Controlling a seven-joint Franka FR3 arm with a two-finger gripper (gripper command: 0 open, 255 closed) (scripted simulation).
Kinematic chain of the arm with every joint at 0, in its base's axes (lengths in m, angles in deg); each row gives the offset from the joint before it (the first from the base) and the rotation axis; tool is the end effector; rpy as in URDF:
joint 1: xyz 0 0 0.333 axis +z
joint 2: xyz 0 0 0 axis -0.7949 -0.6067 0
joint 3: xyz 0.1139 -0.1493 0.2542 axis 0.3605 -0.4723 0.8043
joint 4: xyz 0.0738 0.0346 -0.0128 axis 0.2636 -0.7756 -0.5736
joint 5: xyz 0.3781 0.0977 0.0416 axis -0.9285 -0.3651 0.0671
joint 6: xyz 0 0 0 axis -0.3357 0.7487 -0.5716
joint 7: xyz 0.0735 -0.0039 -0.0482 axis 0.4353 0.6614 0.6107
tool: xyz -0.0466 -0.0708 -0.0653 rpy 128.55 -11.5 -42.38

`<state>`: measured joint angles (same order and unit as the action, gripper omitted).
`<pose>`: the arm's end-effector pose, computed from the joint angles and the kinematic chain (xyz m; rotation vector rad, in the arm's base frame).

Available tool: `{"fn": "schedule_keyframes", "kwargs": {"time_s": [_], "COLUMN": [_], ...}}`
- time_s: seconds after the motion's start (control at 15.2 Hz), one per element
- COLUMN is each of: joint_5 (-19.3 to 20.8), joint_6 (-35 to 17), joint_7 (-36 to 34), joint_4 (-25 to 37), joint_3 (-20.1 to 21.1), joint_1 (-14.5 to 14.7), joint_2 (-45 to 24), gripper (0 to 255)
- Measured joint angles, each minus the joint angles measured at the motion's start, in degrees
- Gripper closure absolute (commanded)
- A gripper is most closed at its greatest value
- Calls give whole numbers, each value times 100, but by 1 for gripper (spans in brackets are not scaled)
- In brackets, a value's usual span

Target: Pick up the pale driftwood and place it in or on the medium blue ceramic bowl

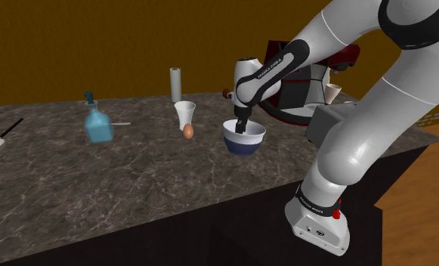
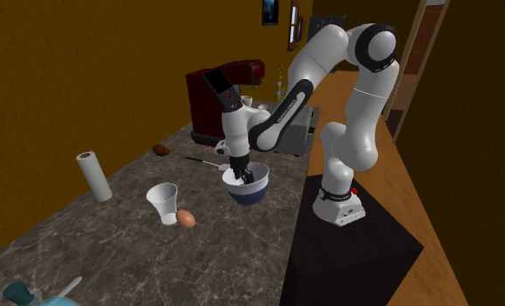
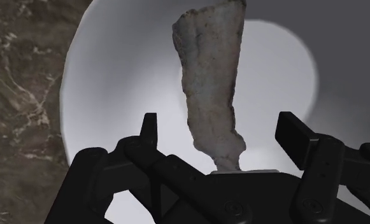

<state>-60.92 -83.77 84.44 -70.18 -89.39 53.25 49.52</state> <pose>0.3838 -0.0922 0.2975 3.0747 0.5288 -0.1415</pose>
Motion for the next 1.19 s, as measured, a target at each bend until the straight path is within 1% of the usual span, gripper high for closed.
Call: {"fn": "schedule_keyframes", "kwargs": {"time_s": [0.13,0.66,0.73,0.79,0.86,0.99,1.06,1.19], "joint_5": [4,30,30,30,30,98,113,142], "joint_6": [62,911,912,911,692,-20,-258,-566], "joint_7": [-32,-24,-24,-24,-232,-916,-1080,-1225], "joint_4": [-17,121,122,121,15,-256,-322,-433], "joint_3": [27,78,78,78,141,307,339,361], "joint_1": [14,-9,-9,-9,-15,-86,-101,-122], "joint_2": [87,609,610,609,607,592,524,433], "gripper": [255,255,0,0,0,0,0,0]}}
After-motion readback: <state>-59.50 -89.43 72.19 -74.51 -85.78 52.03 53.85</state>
